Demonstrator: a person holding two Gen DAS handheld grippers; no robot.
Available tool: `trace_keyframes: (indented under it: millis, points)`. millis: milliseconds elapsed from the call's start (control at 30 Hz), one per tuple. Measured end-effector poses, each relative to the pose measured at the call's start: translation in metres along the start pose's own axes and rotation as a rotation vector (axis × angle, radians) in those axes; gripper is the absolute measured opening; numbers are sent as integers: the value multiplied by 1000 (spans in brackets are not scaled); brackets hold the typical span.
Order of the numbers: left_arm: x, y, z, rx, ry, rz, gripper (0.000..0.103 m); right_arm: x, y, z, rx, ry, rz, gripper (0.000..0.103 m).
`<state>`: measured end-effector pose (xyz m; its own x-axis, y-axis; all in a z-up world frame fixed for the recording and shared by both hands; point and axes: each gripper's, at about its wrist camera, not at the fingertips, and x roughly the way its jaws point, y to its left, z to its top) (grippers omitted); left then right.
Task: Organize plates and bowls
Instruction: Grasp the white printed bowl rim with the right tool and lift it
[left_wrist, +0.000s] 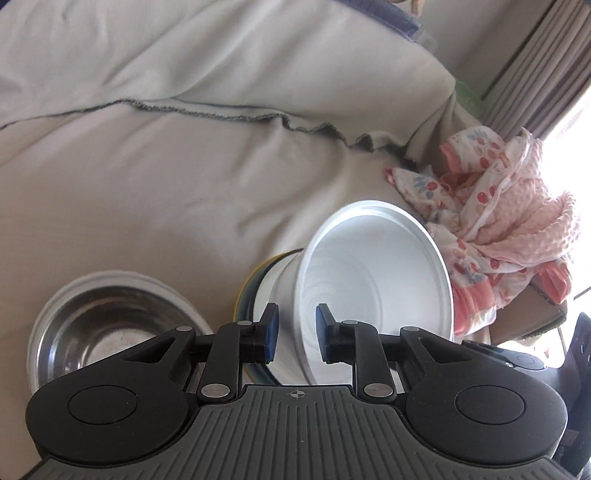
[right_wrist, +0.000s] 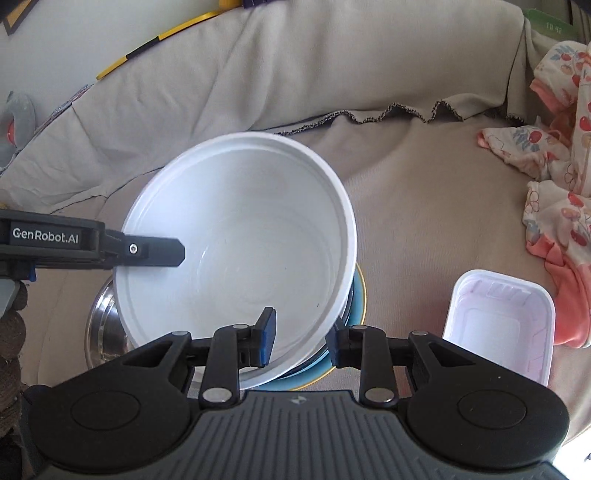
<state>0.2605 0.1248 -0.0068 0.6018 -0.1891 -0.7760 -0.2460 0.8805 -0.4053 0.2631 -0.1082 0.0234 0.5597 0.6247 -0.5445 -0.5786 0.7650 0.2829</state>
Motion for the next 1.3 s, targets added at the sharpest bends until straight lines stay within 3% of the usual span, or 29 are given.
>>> trace_keyframes:
  millis: [333, 433, 500, 533, 633, 733, 867, 1067, 1200, 1300]
  points:
    - [-20, 18, -9, -54, -53, -56, 24, -13, -19, -13, 92, -99, -33, 31]
    - [-42, 34, -13, -52, -100, -82, 24, -34, -17, -21, 100, -201, -12, 41]
    - [-58, 48, -17, -34, -134, -44, 24, -48, -12, -28, 86, -266, 43, 53]
    - [-66, 56, -20, -22, -150, 2, 24, -52, -7, -31, 71, -285, 65, 55]
    - [-79, 81, -30, -11, -169, 138, 24, -52, 19, -40, -21, -264, 112, 58]
    - [-81, 106, -41, -36, -150, 213, 24, -31, 49, -54, -42, -197, 166, 69]
    - [-75, 138, -52, -121, -96, 244, 24, 7, 95, -71, -101, -96, 160, 71]
    - [-55, 166, -64, -189, -29, 249, 25, 30, 130, -86, -199, -60, 62, 72]
    - [-46, 181, -69, -240, -18, 239, 39, 39, 128, -86, -159, -48, 6, 73]
    - [-45, 188, -69, -266, -30, 233, 43, 48, 117, -78, -51, -23, 80, 73]
